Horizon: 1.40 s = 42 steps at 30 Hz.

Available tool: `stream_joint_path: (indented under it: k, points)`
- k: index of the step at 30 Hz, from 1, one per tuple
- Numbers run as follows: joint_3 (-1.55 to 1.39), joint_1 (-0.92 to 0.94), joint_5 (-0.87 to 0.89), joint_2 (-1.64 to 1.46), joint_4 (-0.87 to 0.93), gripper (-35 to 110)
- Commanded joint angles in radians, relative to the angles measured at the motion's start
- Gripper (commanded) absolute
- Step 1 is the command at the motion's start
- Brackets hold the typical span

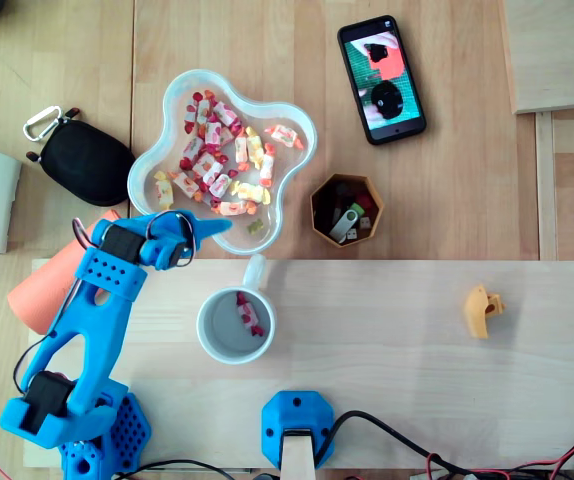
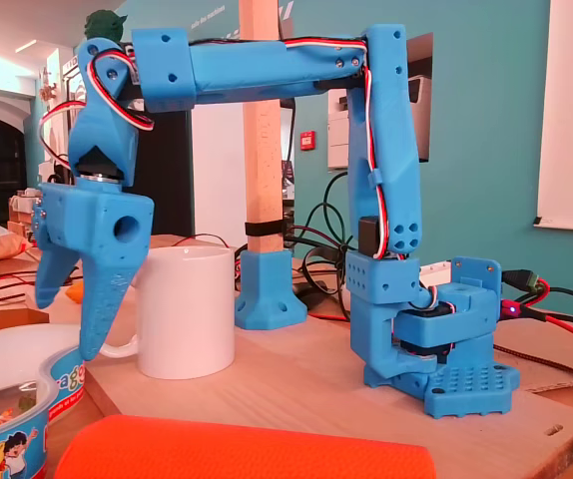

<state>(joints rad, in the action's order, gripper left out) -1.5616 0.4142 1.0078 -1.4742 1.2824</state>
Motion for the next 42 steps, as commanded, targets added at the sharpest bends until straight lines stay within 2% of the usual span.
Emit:
stream_joint_path:
  k: [1, 11, 16, 21, 30, 35, 42]
  points:
    - [0.025, 0.037, 0.149, -0.055, -0.003, 47]
    - [0.046, 0.071, 0.37, -0.034, 0.018, 47]
    - [0.144, 0.101, 0.416, -0.035, 0.041, 47]
    - [0.308, 0.078, 0.445, -0.017, 0.153, 47]
    - [0.393, -0.003, 0.658, -0.002, 0.225, 47]
    - [0.457, -0.017, 0.692, 0.1, 0.219, 47]
    - [0.704, -0.029, 0.696, 0.265, 0.219, 47]
